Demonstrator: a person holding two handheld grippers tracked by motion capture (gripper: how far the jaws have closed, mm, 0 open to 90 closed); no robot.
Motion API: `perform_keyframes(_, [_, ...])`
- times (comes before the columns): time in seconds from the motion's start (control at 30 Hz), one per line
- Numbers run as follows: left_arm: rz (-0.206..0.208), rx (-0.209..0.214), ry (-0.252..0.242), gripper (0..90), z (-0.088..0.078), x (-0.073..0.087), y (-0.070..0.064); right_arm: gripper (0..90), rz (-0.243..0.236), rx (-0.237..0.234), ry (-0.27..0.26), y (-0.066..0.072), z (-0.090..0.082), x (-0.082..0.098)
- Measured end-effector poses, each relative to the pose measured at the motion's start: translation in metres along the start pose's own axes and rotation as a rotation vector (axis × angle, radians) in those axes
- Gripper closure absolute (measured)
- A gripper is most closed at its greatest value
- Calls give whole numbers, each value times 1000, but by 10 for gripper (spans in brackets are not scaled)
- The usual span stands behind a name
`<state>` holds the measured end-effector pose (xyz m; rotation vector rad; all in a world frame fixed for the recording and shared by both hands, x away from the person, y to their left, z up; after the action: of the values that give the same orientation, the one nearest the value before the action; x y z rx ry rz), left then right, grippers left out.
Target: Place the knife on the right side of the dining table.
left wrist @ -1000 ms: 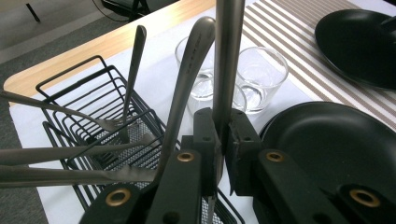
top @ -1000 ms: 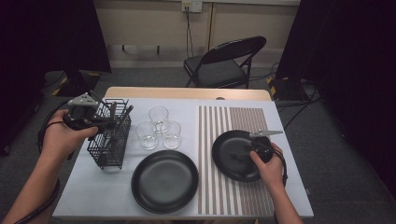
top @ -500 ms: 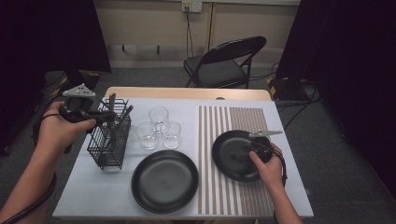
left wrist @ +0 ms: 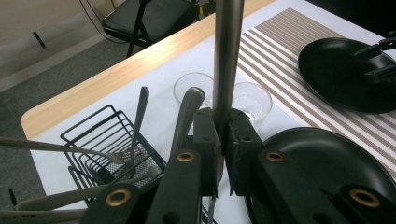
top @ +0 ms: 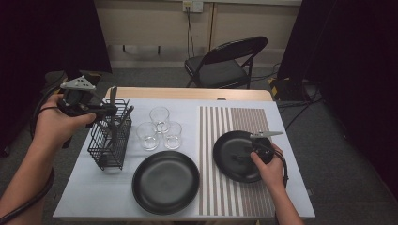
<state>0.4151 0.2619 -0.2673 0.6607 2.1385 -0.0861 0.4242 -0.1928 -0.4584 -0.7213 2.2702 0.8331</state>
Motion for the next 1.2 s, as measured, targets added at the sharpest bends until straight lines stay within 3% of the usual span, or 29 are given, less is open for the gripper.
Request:
perform_keyframes(0.3, [7, 21, -10, 837, -8, -10, -6, 226, 3, 2, -2, 0, -2, -1])
perform_keyframes(0.43, [21, 18, -6, 838, -11, -14, -9, 226, -5, 3, -7, 0, -3, -2])
perform_keyframes(0.73, [14, 13, -23, 838, -22, -27, -9, 226, -9, 4, -12, 1, -4, -3])
perform_keyframes(0.87, [39, 11, -22, 838, -24, -32, -11, 226, -12, 4, -13, 1, -4, -3])
perform_keyframes(1.2, [40, 47, -39, 838, -24, -42, -25, 226, -12, 1, -15, 2, -5, -4])
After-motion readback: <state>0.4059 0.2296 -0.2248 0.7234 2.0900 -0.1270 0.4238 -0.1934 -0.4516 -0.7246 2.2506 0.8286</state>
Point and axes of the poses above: each handheld gripper's, and its own axes: z roughly forward along the jaws, x roughly out of its underside, y roughly to its left, the point moved 5 cm from there along z, roughly forward along the jaws, and after that the axes turned 13 degrees about -x, right-handed, at the moved point
